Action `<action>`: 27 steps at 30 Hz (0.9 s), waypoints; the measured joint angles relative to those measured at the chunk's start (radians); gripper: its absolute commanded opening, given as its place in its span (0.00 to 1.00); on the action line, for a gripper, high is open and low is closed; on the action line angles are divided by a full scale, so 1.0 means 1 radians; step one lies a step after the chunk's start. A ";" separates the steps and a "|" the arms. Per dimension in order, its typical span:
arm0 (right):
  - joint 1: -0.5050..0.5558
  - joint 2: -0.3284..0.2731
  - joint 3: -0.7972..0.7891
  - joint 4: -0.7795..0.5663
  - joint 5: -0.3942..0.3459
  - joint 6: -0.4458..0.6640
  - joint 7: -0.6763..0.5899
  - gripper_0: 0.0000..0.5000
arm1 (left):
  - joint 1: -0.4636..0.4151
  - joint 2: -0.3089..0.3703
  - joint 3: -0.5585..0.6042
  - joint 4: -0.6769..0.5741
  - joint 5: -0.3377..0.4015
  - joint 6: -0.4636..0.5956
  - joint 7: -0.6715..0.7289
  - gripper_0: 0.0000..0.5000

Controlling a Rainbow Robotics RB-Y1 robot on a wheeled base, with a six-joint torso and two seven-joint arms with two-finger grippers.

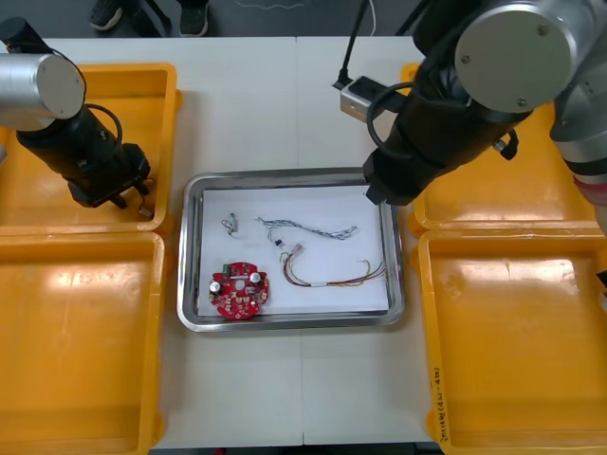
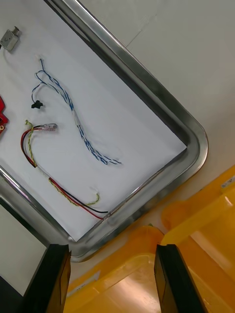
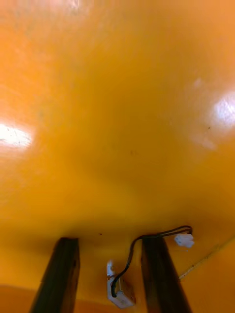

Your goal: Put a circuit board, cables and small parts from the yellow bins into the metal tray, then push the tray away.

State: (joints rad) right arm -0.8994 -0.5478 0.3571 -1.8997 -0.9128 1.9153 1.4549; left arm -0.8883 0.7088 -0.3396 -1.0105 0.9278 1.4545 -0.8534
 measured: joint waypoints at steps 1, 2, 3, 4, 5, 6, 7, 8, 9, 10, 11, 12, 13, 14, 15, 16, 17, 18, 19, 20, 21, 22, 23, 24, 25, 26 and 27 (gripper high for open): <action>0.018 -0.008 -0.010 -0.023 -0.001 0.000 -0.024 1.00 | 0.000 0.000 0.000 0.000 -0.003 -0.001 0.000 0.07; 0.036 -0.018 -0.019 -0.045 -0.002 0.000 -0.051 1.00 | 0.000 0.000 0.000 0.000 -0.005 -0.002 0.000 0.00; 0.054 -0.029 -0.028 -0.064 -0.004 0.000 -0.075 1.00 | 0.000 -0.001 0.000 0.000 -0.007 -0.002 0.000 0.00; 0.073 -0.039 -0.036 -0.085 -0.007 0.000 -0.096 1.00 | -0.001 -0.001 0.000 0.000 -0.008 -0.002 0.000 0.00; 0.092 -0.050 -0.042 -0.103 -0.009 0.000 -0.111 1.00 | -0.001 -0.001 0.000 0.000 -0.010 -0.002 0.000 0.00; 0.113 -0.060 -0.048 -0.121 -0.010 0.000 -0.117 1.00 | -0.001 -0.001 0.000 0.000 -0.010 -0.002 0.000 0.00; 0.133 -0.071 -0.054 -0.139 -0.010 0.000 -0.118 1.00 | -0.001 -0.001 0.000 0.000 -0.011 -0.003 -0.001 0.00; 0.153 -0.080 -0.060 -0.157 -0.010 0.000 -0.118 1.00 | -0.001 -0.001 0.000 0.001 -0.012 -0.003 -0.001 0.00; 0.173 -0.090 -0.067 -0.174 -0.009 0.000 -0.120 1.00 | -0.001 -0.002 0.000 0.001 -0.012 -0.003 -0.001 0.00; 0.196 -0.099 -0.075 -0.195 -0.008 0.000 -0.127 1.00 | -0.001 -0.002 0.000 0.001 -0.013 -0.003 -0.001 0.00; 0.221 -0.108 -0.084 -0.215 -0.005 0.000 -0.145 1.00 | -0.001 -0.002 0.000 0.001 -0.014 -0.003 -0.001 0.00; 0.246 -0.116 -0.094 -0.236 -0.002 0.000 -0.173 1.00 | -0.001 -0.003 0.000 0.001 -0.014 -0.003 -0.002 0.00; 0.270 -0.124 -0.104 -0.254 0.002 0.000 -0.202 1.00 | -0.001 -0.003 0.000 0.001 -0.015 -0.003 -0.002 0.00; 0.292 -0.132 -0.115 -0.271 0.007 0.000 -0.223 1.00 | -0.002 -0.003 0.000 0.001 -0.016 -0.003 -0.003 0.00; 0.315 -0.138 -0.128 -0.287 0.014 0.000 -0.235 1.00 | -0.002 -0.003 0.000 0.001 -0.018 -0.003 -0.005 0.00; 0.338 -0.143 -0.141 -0.304 0.025 0.000 -0.235 1.00 | -0.003 -0.003 0.001 0.000 -0.020 -0.003 -0.007 0.00; 0.360 -0.147 -0.154 -0.319 0.037 0.000 -0.234 1.00 | -0.004 -0.003 0.001 0.000 -0.023 -0.003 -0.008 0.00; 0.382 -0.150 -0.167 -0.332 0.048 0.000 -0.234 1.00 | -0.005 -0.003 0.001 -0.001 -0.027 -0.003 -0.009 0.00; 0.403 -0.152 -0.180 -0.344 0.059 0.000 -0.234 1.00 | -0.007 -0.003 0.001 -0.003 -0.031 -0.003 -0.009 0.00; 0.422 -0.154 -0.192 -0.354 0.069 0.000 -0.234 1.00 | -0.008 -0.003 0.002 -0.005 -0.034 -0.003 -0.009 0.00; 0.440 -0.154 -0.204 -0.361 0.079 0.000 -0.234 1.00 | -0.009 -0.003 0.003 -0.008 -0.037 -0.003 -0.009 0.00; 0.455 -0.155 -0.215 -0.365 0.086 0.000 -0.234 1.00 | -0.009 -0.002 0.003 -0.013 -0.039 -0.003 -0.009 0.00; 0.470 -0.155 -0.226 -0.367 0.094 0.000 -0.234 1.00 | -0.009 -0.001 0.004 -0.020 -0.041 -0.003 -0.010 0.00; 0.482 -0.155 -0.237 -0.368 0.102 0.000 -0.234 1.00 | -0.009 0.001 0.004 -0.027 -0.042 -0.003 -0.010 0.00; 0.492 -0.155 -0.247 -0.368 0.109 0.000 -0.234 1.00 | -0.009 0.003 0.004 -0.035 -0.044 -0.003 -0.011 0.00; 0.501 -0.155 -0.256 -0.368 0.117 0.000 -0.234 1.00 | -0.009 0.006 0.004 -0.044 -0.045 -0.003 -0.013 0.00; 0.508 -0.155 -0.265 -0.368 0.123 0.000 -0.235 1.00 | -0.009 0.009 0.004 -0.052 -0.047 -0.003 -0.018 0.00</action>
State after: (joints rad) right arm -0.3910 -0.7024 0.0924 -2.2678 -0.7898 1.9155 1.2204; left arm -0.8976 0.7175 -0.3360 -1.0624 0.8810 1.4518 -0.8717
